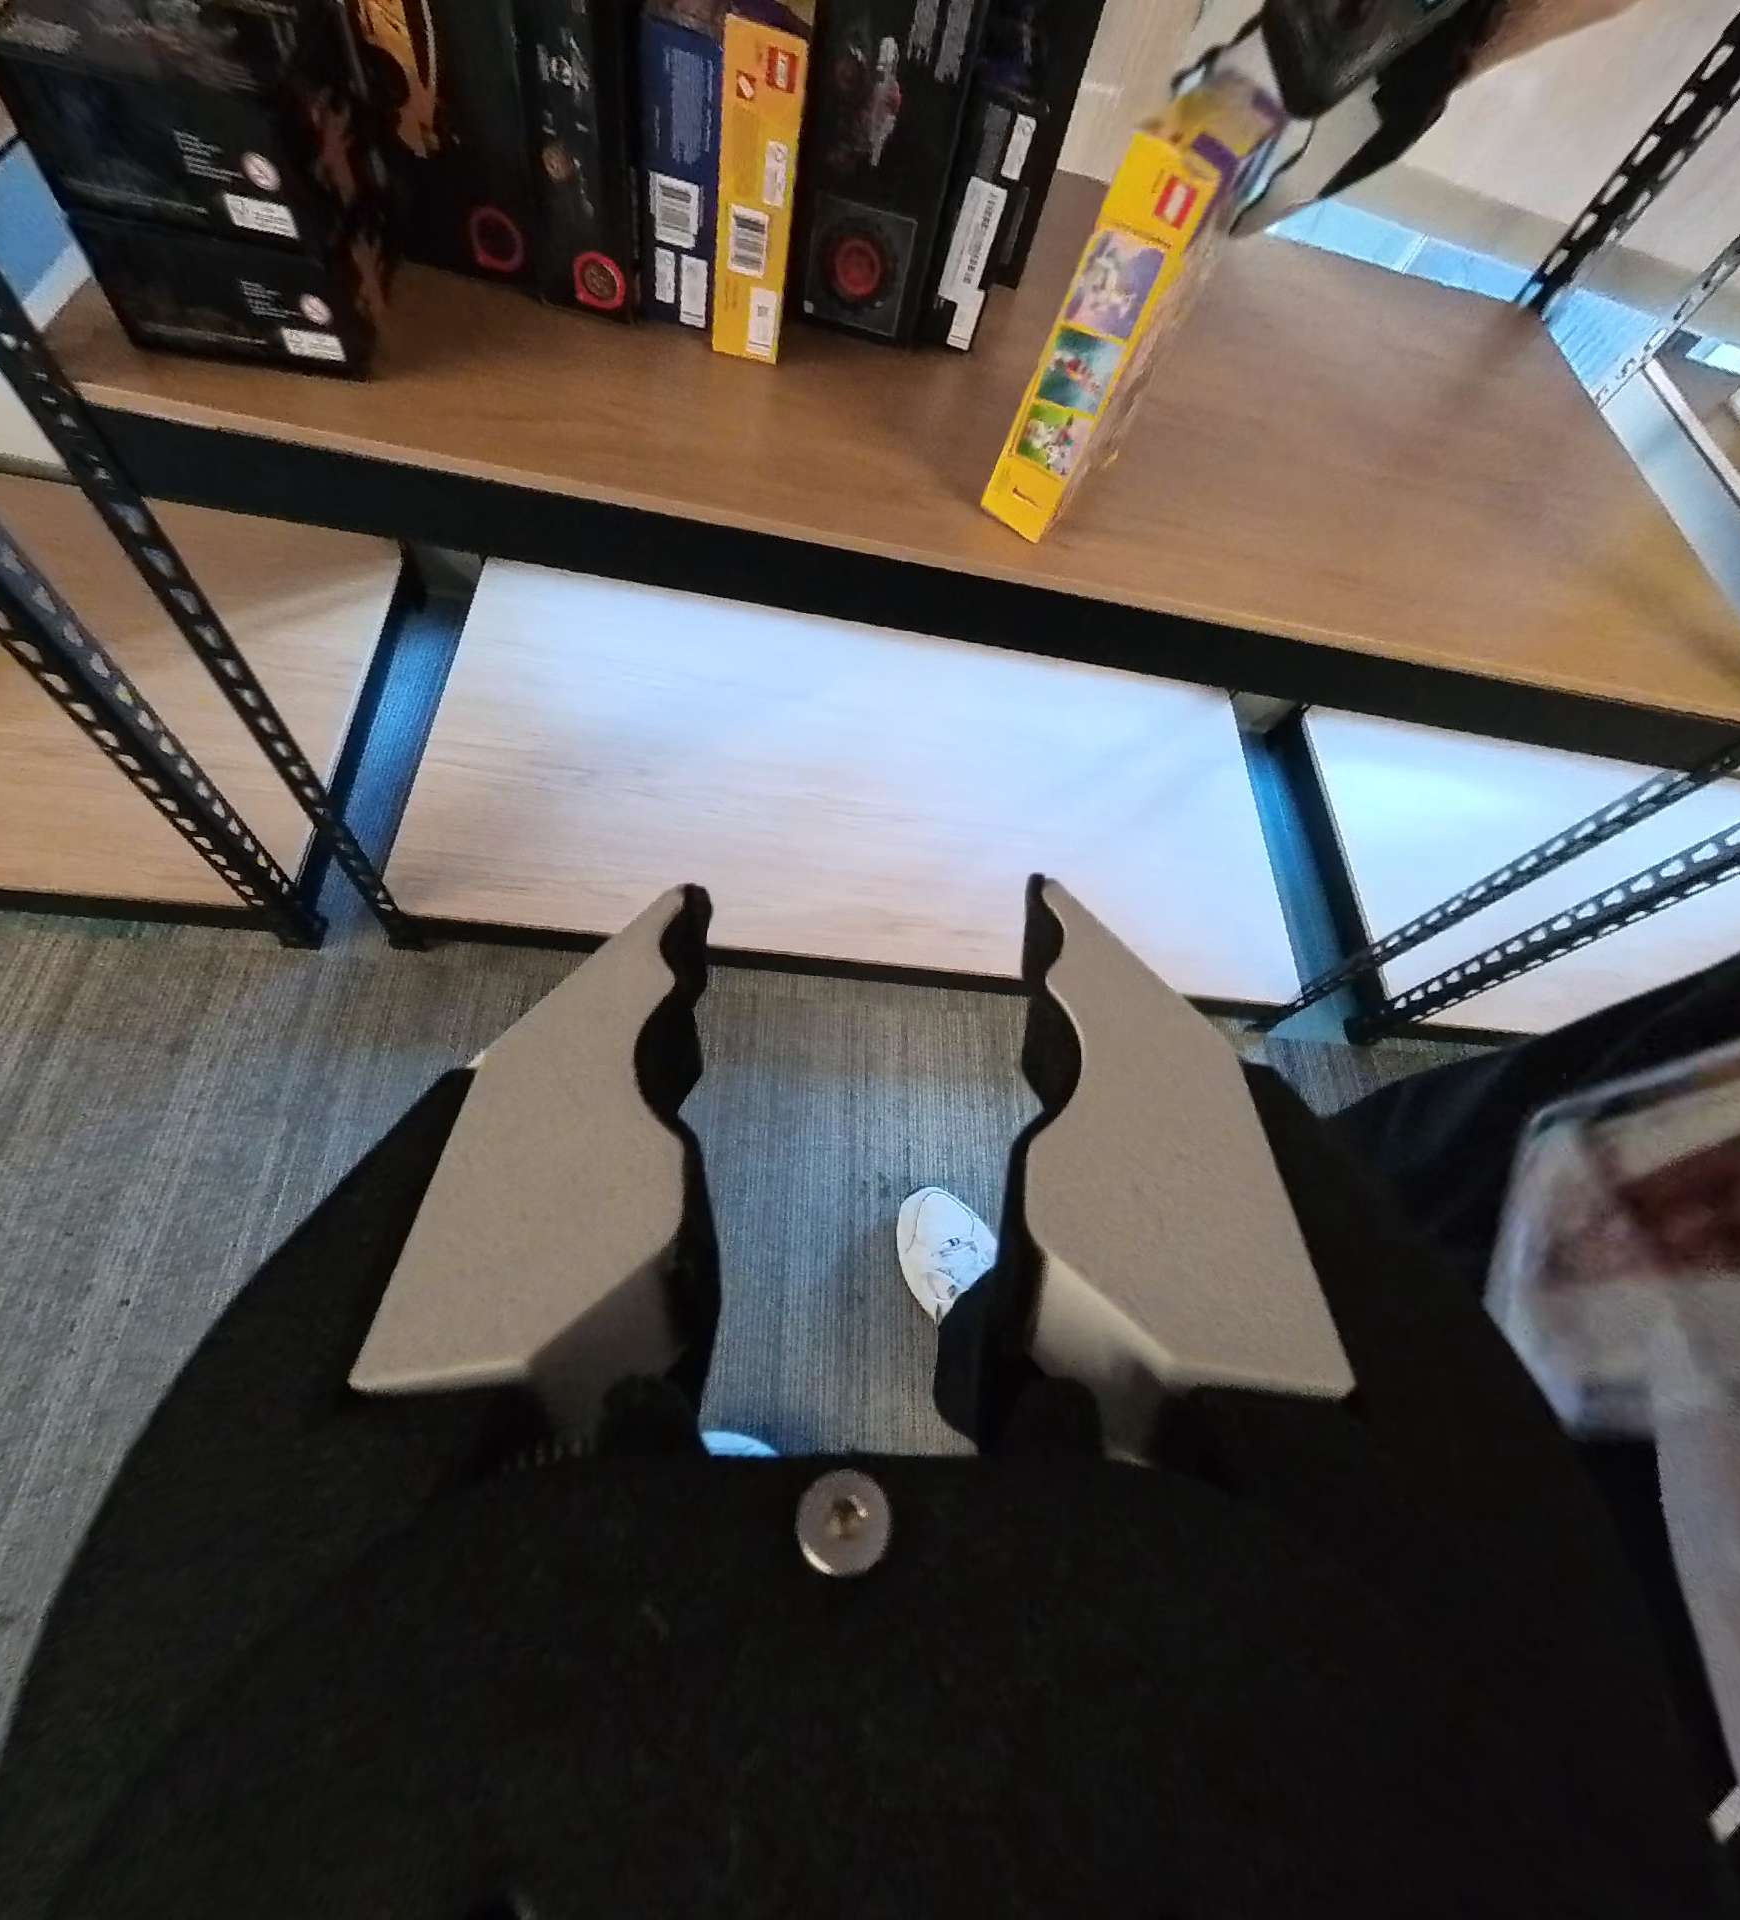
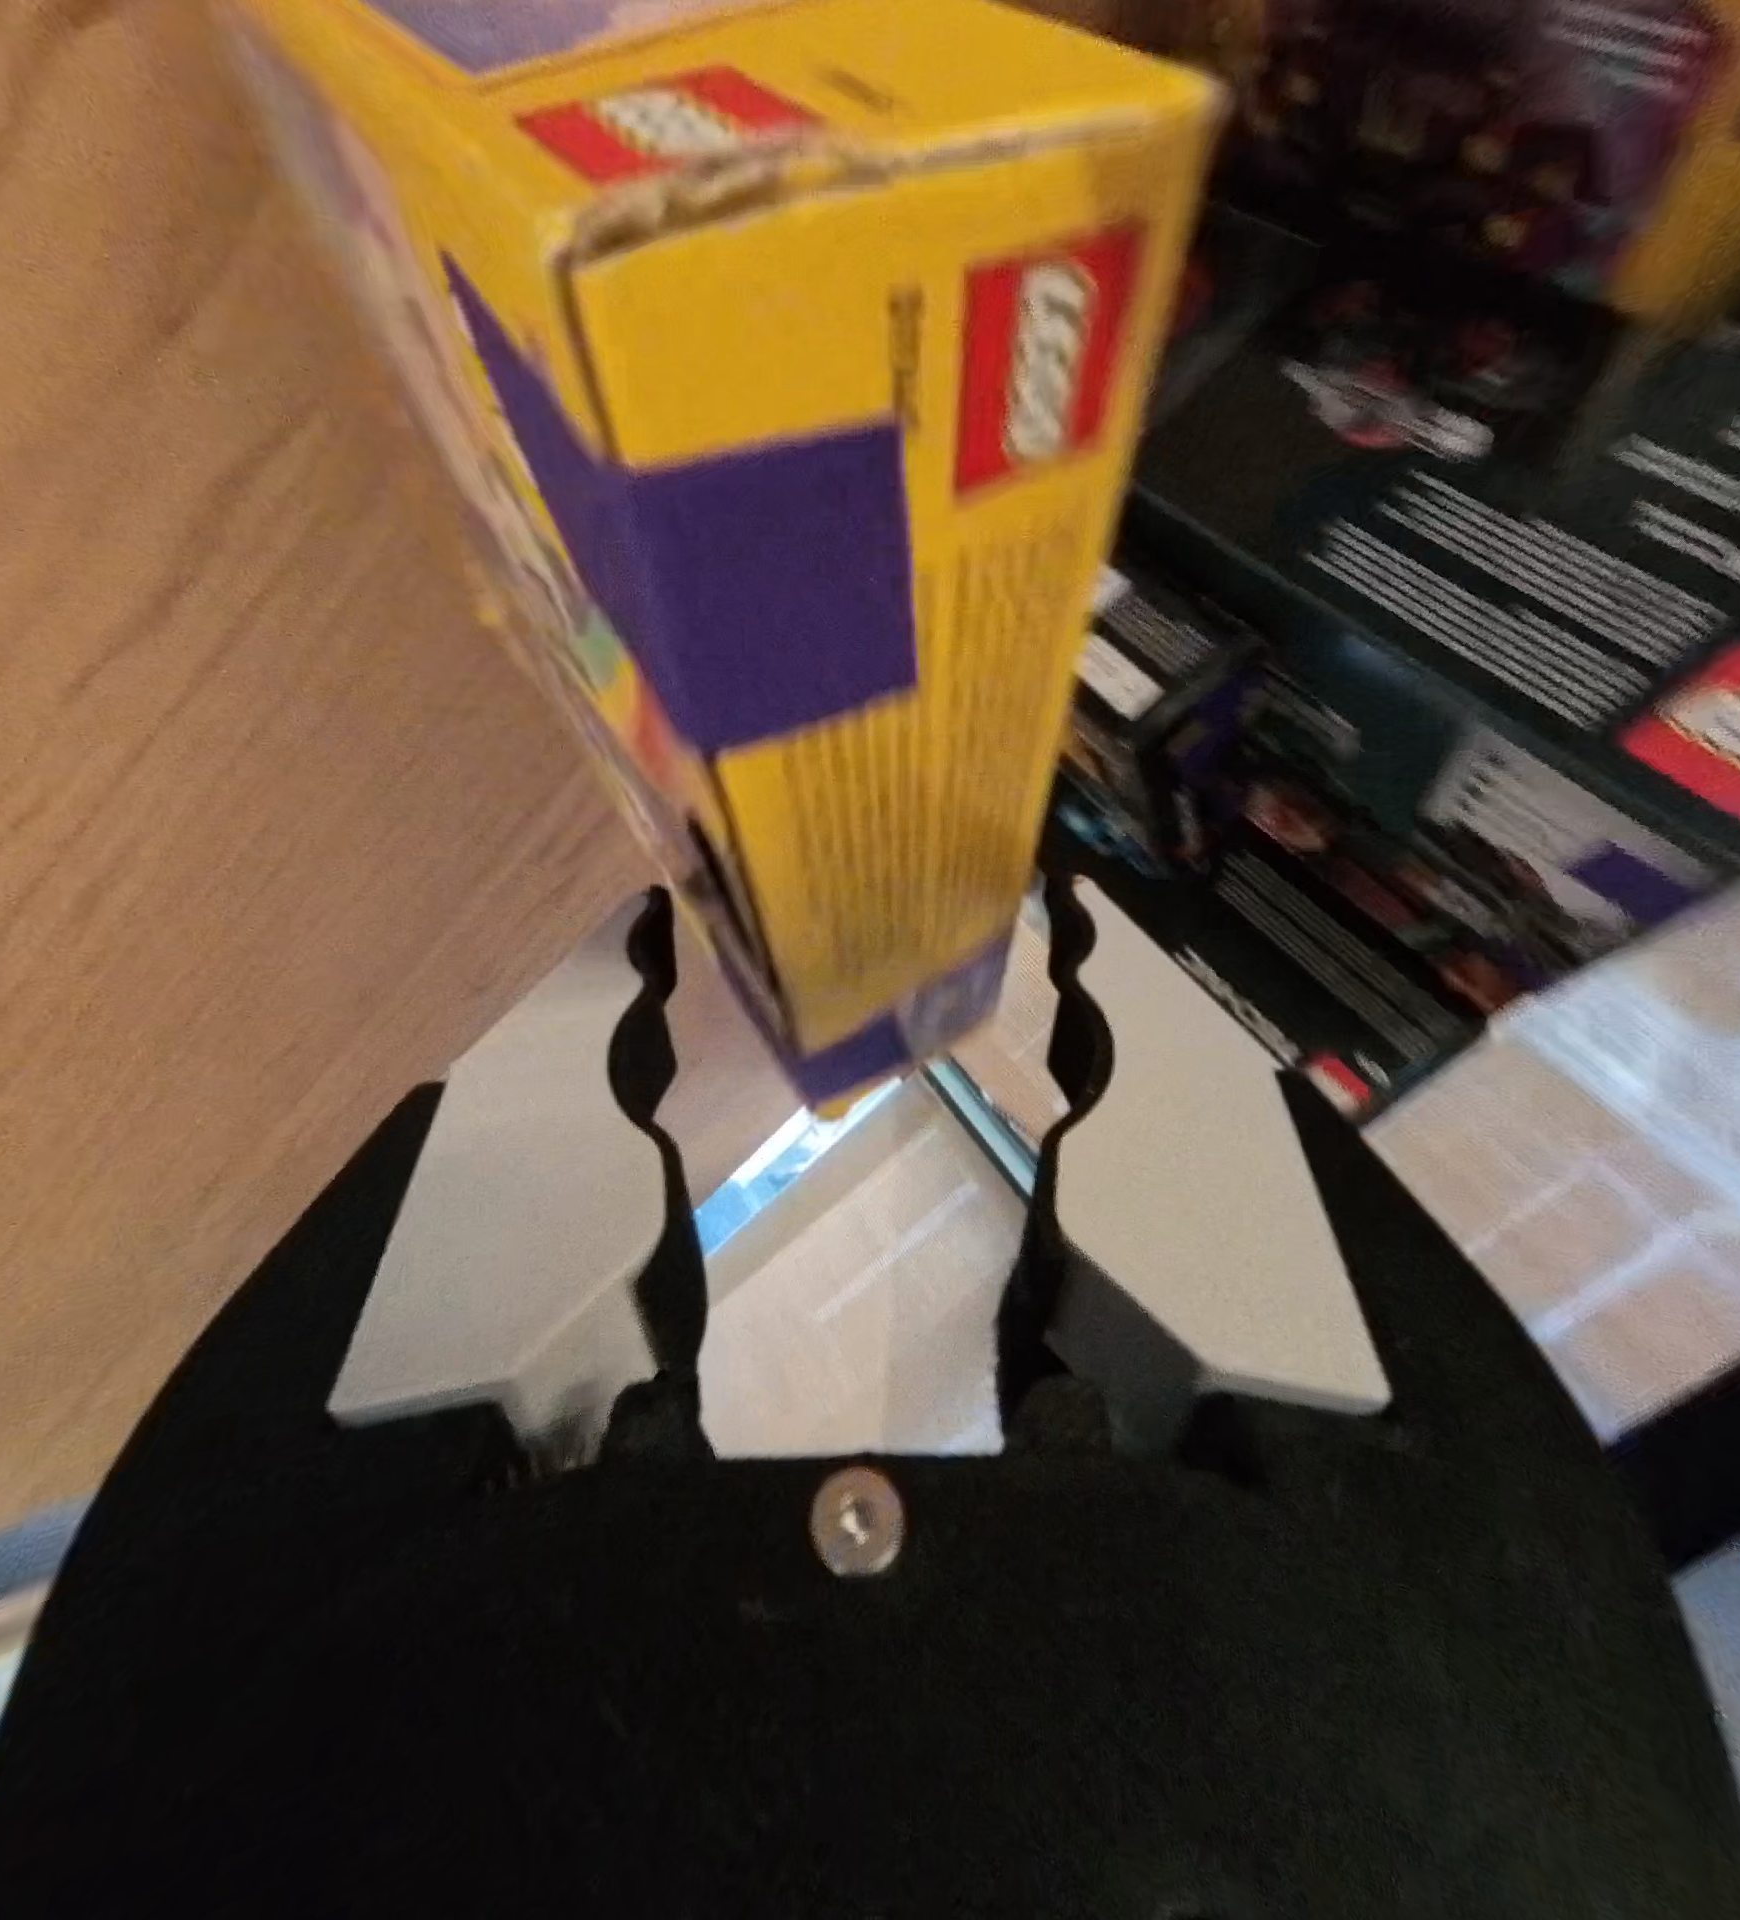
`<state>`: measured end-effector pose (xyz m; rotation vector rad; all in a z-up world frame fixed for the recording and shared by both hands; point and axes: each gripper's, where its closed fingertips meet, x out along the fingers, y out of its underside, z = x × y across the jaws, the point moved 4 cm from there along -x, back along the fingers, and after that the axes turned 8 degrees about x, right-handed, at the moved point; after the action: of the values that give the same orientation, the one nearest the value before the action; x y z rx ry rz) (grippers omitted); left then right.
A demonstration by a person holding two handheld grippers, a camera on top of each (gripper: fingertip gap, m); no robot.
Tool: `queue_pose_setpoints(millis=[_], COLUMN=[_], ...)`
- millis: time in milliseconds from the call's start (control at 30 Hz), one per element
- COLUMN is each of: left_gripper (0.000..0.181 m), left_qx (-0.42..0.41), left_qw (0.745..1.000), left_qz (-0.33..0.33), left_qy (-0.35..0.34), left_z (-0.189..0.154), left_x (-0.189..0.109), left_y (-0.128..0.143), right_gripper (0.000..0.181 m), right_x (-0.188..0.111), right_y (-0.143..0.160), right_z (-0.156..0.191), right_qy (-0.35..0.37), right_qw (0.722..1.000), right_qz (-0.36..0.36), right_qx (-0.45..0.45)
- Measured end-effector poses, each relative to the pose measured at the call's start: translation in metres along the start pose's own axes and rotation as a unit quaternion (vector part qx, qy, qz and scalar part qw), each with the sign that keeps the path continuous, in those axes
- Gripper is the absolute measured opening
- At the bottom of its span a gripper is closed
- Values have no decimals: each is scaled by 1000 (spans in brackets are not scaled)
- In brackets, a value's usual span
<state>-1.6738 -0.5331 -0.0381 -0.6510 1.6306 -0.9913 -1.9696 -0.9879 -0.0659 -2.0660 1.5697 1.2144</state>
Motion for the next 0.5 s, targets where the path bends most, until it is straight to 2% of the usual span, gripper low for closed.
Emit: queue_pose_setpoints(millis=[67,233,300,333,367,400,433,500], left_gripper=[59,58,58,58,58,58,58,57], left_qx=[-6,18,28,30,29,26,24,27], left_qw=[1000,999,998,998,997,997,997,996], left_qz=[-5,12,13,13,11,11,12,12], left_qy=[7,44,56,60,65,70,75,86], left_z=[8,27,38,44,51,58,64,74], left_x=[-4,-10,-14,-16,-18,-19,-21,-24], left_y=[-2,-2,-7,-9,-11,-12,-13,-16], right_gripper=[64,53,53,54,59,60,63,71], right_x=[-9,-22,-29,-34,-40,-47,-54,-72], right_y=[2,-1,-4,-5,-4,0,1,-3], right_z=[-13,-10,-8,-4,0,5,13,23], right_qy=[27,9,10,1,-7,-7,-22,-37], right_qw=[997,982,961,937,900,852,789,630], right_qz=[-3,15,27,29,31,39,34,-18], right_qx=[67,186,275,349,435,523,613,775])
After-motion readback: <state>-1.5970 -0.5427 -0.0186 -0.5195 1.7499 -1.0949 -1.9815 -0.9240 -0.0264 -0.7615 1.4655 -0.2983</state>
